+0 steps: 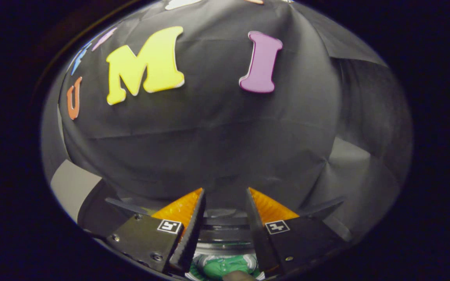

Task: Put the clothes into the washing machine and then close the washing machine lid.

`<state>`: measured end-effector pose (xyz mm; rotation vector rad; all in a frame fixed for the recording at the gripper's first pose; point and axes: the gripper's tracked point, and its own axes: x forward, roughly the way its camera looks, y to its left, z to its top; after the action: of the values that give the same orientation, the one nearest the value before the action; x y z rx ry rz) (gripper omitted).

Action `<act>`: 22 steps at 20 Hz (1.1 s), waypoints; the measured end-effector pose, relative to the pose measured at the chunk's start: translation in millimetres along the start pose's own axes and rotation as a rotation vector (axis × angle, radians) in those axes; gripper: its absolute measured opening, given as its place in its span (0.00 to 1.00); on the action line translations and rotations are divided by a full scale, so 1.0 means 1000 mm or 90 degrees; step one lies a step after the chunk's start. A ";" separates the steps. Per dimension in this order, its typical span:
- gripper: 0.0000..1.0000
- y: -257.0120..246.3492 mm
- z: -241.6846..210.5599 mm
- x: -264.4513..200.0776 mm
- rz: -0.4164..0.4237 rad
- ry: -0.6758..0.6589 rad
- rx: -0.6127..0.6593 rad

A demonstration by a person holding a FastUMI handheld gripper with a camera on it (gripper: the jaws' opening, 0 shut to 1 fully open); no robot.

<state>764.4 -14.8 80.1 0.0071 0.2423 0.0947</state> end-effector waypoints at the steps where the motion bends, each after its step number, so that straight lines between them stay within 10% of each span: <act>1: 0.74 0.001 -0.003 -0.005 0.003 -0.003 0.001; 22: 0.74 0.000 -0.019 -0.056 0.013 -0.172 0.006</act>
<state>705.4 -20.0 75.1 0.0315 -0.0279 0.1118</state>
